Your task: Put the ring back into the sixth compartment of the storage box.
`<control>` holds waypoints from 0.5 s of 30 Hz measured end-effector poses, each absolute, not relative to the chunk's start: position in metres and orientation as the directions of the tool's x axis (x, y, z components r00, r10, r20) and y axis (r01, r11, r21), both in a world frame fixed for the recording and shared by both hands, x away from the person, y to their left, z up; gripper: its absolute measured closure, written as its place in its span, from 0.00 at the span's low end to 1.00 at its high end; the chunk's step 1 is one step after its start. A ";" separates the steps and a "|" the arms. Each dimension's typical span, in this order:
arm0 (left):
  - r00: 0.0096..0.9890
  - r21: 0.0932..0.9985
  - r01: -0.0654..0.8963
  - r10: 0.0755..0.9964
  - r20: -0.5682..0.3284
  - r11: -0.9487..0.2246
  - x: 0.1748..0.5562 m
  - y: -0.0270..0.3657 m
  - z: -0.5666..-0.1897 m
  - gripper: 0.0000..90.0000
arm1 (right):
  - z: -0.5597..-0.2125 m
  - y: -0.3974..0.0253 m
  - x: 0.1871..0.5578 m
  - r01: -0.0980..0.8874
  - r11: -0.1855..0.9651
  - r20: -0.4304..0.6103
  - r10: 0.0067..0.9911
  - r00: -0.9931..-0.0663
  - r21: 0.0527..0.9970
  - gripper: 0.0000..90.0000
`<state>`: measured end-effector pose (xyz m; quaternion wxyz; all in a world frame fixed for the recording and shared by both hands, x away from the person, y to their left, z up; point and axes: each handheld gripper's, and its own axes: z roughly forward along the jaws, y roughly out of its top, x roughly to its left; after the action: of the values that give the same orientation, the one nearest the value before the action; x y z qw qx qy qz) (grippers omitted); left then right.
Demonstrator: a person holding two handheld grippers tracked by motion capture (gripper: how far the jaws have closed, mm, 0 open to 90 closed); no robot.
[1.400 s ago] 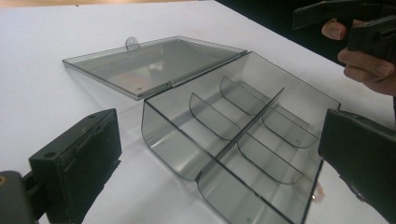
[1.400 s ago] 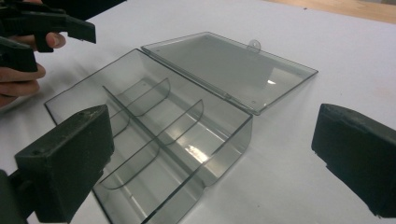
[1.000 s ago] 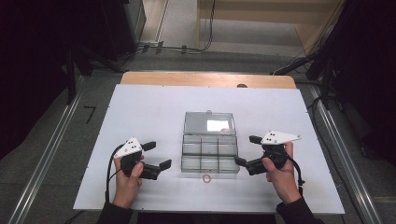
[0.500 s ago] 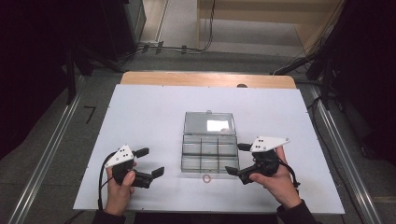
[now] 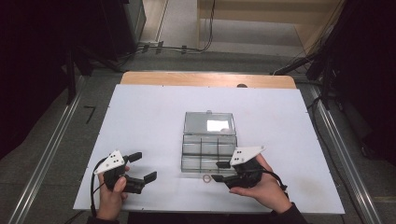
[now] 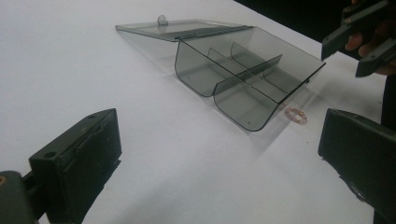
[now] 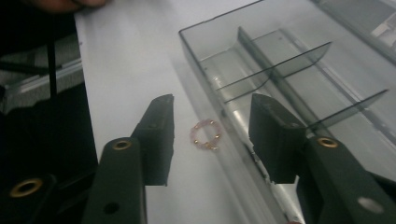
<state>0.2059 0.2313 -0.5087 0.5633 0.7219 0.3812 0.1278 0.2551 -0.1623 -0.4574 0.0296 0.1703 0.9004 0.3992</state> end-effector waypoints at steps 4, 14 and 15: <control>0.660 0.912 0.406 0.709 -0.248 -0.059 0.204 0.238 -0.509 0.00 | -0.465 -0.154 0.252 0.262 0.650 0.089 0.287 -0.954 0.713 0.64; 0.652 0.912 0.407 0.716 -0.250 -0.053 0.205 0.242 -0.511 0.00 | -0.487 -0.136 0.252 0.285 0.662 0.091 0.312 -0.946 0.693 0.79; 0.654 0.912 0.407 0.715 -0.247 -0.057 0.205 0.242 -0.511 0.00 | -0.488 -0.135 0.252 0.285 0.664 0.088 0.315 -0.945 0.691 0.80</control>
<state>0.2053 0.2421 -0.5112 0.5632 0.7140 0.3929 0.1366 0.2517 -0.1346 -0.4884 0.0197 0.1645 0.9119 0.3755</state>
